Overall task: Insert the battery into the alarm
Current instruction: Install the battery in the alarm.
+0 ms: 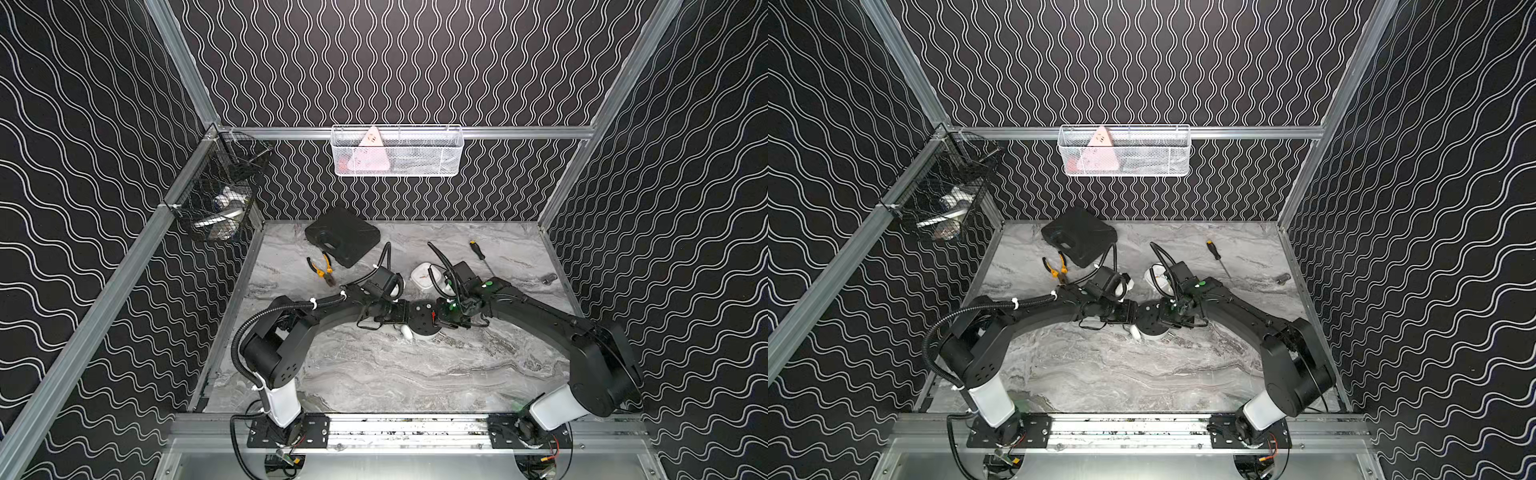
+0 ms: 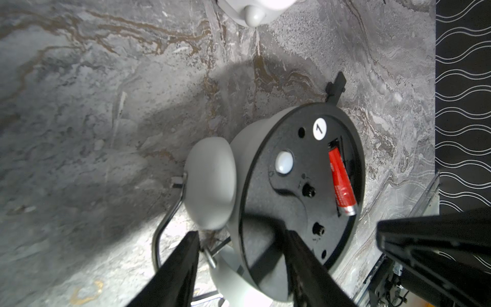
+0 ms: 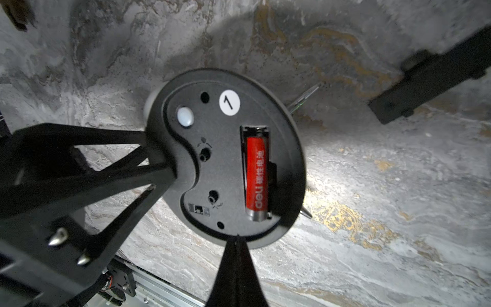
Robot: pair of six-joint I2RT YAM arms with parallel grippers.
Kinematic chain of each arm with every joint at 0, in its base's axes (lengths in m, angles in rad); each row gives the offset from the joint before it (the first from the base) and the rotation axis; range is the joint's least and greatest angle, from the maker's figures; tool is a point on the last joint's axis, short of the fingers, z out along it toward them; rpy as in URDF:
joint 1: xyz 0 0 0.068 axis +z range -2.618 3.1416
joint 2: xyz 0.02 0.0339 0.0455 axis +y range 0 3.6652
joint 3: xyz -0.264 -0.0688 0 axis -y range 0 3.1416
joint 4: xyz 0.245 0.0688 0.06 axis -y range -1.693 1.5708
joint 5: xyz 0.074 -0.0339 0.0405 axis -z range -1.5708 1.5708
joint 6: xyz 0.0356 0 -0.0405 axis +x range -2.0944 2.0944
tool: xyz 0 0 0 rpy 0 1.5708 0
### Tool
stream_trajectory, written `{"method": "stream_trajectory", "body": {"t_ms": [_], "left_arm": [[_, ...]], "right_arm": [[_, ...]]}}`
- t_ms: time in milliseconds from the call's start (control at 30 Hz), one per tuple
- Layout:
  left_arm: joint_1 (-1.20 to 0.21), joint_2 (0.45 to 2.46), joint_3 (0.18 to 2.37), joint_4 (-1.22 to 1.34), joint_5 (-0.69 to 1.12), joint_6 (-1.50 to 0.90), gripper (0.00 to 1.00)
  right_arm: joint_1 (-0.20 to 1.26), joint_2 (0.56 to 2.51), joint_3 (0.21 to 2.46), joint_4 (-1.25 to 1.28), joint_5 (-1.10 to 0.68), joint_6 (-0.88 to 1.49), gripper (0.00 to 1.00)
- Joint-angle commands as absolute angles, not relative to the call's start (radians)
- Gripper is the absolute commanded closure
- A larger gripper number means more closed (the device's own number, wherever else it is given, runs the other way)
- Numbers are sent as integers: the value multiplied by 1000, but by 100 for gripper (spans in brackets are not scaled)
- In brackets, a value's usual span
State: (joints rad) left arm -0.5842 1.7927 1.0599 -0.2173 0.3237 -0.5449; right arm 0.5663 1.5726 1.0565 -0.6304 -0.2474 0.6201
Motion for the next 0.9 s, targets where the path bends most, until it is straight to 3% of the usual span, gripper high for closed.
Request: {"method": "stream_trajectory", "body": {"t_ms": [0,400,867], "left_arm": [[-582,1813,1042,-462,129,-514,45],[-582,1820,1042,-463,131,-494,47],[-582,1810,1035,-454,143,-495,47]], "right_arm": [[565,1592,1058,-633,-232,621,96],[566,1560,1090,-661,-210,604,96],[564,1660,1108,-681,-198,574,92]]}}
